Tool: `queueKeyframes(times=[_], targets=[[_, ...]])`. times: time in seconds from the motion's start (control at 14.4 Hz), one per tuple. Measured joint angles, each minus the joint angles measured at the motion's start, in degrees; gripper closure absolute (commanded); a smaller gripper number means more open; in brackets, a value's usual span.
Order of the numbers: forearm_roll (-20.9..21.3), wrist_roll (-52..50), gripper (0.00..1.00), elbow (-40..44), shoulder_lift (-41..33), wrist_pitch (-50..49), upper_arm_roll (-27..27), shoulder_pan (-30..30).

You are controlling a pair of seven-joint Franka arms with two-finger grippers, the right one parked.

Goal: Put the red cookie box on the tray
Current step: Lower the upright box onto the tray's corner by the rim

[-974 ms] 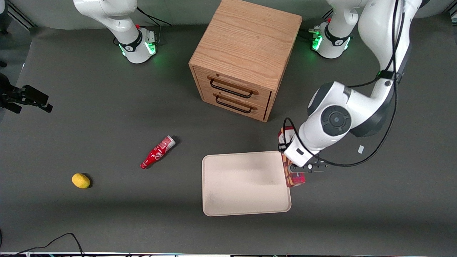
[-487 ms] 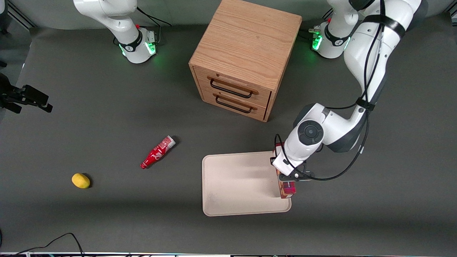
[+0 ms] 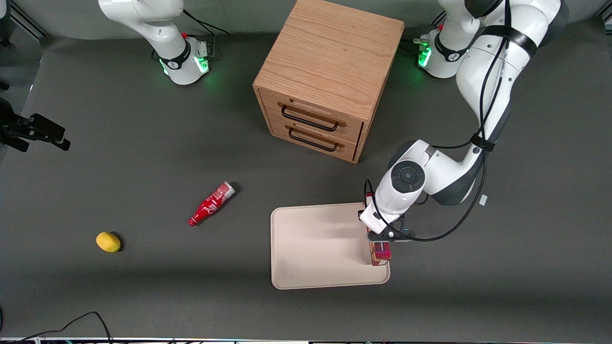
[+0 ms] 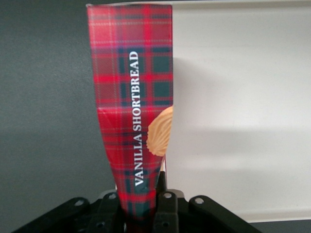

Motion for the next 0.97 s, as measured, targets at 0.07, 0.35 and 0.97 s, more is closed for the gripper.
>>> queueKeyframes(times=[0.07, 0.35, 0.97], targets=[[0.0, 0.0, 1.0, 0.1, 0.1, 0.2, 0.0, 0.0], [0.1, 0.0, 1.0, 0.9, 1.0, 0.6, 0.2, 0.0], [0.7, 0.0, 0.0, 2.6, 2.0, 0.7, 0.3, 0.1]])
